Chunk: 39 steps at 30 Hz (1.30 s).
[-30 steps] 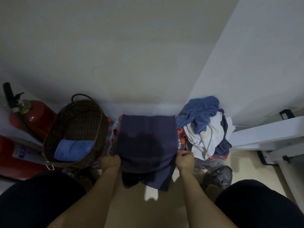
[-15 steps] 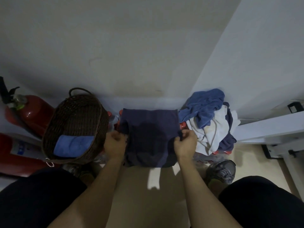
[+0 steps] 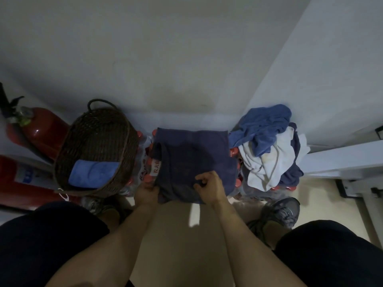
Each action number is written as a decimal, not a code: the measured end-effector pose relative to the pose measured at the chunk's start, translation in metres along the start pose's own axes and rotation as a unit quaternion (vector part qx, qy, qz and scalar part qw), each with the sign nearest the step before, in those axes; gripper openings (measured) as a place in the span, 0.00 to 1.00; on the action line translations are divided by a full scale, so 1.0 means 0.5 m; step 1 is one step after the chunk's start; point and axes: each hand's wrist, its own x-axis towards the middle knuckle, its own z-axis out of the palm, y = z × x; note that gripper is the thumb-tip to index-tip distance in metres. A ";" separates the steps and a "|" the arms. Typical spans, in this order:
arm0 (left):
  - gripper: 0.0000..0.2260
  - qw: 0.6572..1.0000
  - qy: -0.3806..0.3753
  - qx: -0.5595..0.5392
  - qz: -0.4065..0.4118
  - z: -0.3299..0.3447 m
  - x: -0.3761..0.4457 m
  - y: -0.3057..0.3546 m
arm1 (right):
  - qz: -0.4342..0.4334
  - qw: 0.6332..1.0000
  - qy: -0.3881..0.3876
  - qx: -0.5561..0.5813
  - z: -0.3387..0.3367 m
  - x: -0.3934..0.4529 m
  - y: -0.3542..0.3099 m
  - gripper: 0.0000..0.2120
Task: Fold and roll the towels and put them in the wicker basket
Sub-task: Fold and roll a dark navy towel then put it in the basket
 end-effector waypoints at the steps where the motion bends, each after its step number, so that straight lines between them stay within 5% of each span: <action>1: 0.03 1.000 -0.016 -0.017 -0.006 -0.005 0.001 0.001 | 0.008 1.000 0.008 0.000 -0.002 0.003 0.000 0.08; 5: 0.04 0.996 -0.082 -0.003 0.021 -0.013 -0.025 0.042 | 0.040 0.999 0.017 0.029 -0.009 -0.004 -0.012 0.04; 9: 0.04 0.983 -0.156 -0.065 0.073 -0.019 -0.081 0.123 | 0.130 0.956 -0.187 0.186 -0.024 -0.030 -0.023 0.11; 11: 0.05 0.966 -0.211 -0.139 0.050 -0.026 -0.108 0.148 | 0.105 0.939 -0.237 0.223 -0.024 -0.047 -0.032 0.11; 18: 0.06 0.921 -0.316 -0.228 0.015 -0.021 -0.166 0.189 | 0.148 0.871 -0.242 0.400 -0.042 -0.082 -0.081 0.07; 23: 0.04 0.933 -0.262 0.051 0.243 -0.031 -0.173 0.234 | 0.107 0.887 -0.230 0.387 -0.101 -0.075 -0.107 0.09; 26: 0.10 0.876 -0.297 0.181 0.335 -0.061 -0.185 0.245 | 0.069 0.883 -0.194 0.422 -0.122 -0.071 -0.123 0.08; 33: 0.12 0.847 -0.242 0.193 0.432 -0.075 -0.203 0.260 | 0.089 0.867 -0.123 0.474 -0.149 -0.065 -0.164 0.05; 39: 0.10 0.836 -0.322 0.196 0.398 -0.083 -0.198 0.301 | 0.086 0.950 -0.144 0.263 -0.196 -0.043 -0.234 0.06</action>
